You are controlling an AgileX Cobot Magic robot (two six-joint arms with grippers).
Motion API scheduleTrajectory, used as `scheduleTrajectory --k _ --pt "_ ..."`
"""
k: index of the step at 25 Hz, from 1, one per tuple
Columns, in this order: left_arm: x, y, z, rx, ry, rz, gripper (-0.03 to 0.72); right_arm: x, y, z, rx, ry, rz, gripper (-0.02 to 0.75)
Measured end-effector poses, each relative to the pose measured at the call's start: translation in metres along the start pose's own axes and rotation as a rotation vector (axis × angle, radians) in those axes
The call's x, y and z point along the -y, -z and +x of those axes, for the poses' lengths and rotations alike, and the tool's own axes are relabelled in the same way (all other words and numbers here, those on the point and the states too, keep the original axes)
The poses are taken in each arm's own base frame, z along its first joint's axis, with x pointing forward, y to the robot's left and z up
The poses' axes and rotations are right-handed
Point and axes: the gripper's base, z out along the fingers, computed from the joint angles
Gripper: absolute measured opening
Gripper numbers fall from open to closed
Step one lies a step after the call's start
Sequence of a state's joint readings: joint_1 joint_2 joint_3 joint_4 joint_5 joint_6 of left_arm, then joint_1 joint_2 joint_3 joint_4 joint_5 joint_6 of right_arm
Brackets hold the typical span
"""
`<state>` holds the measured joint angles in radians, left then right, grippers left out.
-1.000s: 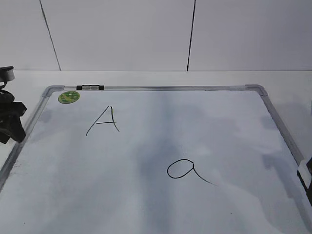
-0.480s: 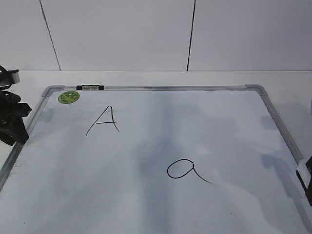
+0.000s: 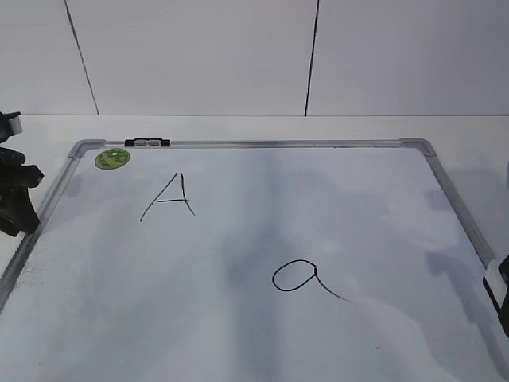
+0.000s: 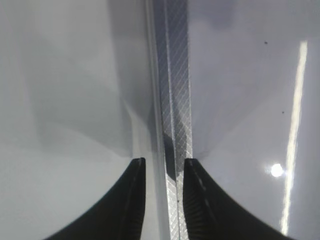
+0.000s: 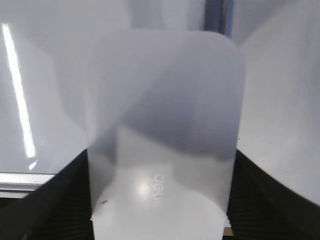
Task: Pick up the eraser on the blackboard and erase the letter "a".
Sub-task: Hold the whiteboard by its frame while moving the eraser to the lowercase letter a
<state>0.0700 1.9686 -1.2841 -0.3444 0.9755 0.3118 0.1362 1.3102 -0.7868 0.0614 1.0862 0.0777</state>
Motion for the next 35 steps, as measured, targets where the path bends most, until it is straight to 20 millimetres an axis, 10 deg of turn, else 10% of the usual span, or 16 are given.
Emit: scheduleTrajectory --k 35 --pt "-0.0005 -0.0093 -0.001 -0.02 0.012 0.027 0.109 -0.004 0.0001 -0.002 0.021 -0.02 -0.044 0.573"
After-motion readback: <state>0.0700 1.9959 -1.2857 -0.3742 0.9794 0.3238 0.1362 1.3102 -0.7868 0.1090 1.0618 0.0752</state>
